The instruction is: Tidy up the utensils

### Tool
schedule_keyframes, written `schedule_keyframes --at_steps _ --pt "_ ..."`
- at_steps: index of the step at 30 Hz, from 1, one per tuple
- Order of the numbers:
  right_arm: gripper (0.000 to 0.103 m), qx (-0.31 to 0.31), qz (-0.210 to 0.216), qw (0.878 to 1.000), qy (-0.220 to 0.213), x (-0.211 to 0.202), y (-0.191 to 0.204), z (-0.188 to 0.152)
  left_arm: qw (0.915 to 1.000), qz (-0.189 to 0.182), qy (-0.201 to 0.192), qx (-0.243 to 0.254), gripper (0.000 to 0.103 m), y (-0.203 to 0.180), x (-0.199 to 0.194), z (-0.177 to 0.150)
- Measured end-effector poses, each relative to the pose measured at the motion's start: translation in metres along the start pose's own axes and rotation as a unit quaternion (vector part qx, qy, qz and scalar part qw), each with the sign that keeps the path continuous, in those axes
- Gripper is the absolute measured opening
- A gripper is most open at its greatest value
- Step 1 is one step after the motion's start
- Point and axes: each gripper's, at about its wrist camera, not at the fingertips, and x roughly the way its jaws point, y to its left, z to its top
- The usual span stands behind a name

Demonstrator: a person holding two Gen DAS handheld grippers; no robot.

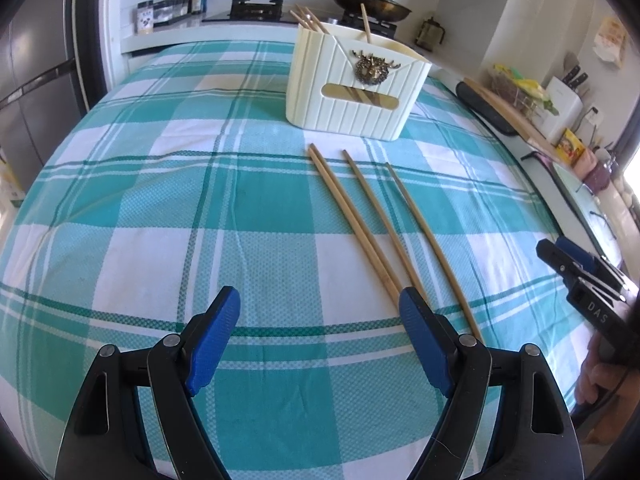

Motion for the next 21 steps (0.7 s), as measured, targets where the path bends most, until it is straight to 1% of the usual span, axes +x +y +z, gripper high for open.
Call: schedule_keyframes --at_steps 6,12,16,19,20,21 --pt "0.053 -0.005 -0.003 1.0 -0.002 -0.001 0.001 -0.001 1.0 0.004 0.006 -0.005 0.083 0.002 0.004 -0.003" --pt "0.053 0.012 0.023 1.0 0.011 0.006 -0.004 -0.007 0.9996 0.005 0.015 -0.021 0.083 0.006 0.011 -0.006" --pt "0.053 0.025 0.064 0.997 0.021 0.012 -0.002 -0.013 0.9993 0.001 0.019 -0.031 0.083 0.004 0.02 -0.004" --pt "0.053 0.028 0.102 0.994 0.03 0.015 0.005 -0.014 0.9994 -0.007 0.017 -0.03 0.083 -0.004 0.028 0.003" --pt "0.052 0.028 0.114 0.993 0.032 0.016 0.007 -0.014 0.9994 -0.007 0.017 -0.028 0.083 -0.007 0.031 0.005" --pt "0.048 0.026 0.125 0.991 0.034 0.016 0.011 -0.014 0.9994 -0.005 0.018 -0.028 0.083 -0.009 0.034 0.007"
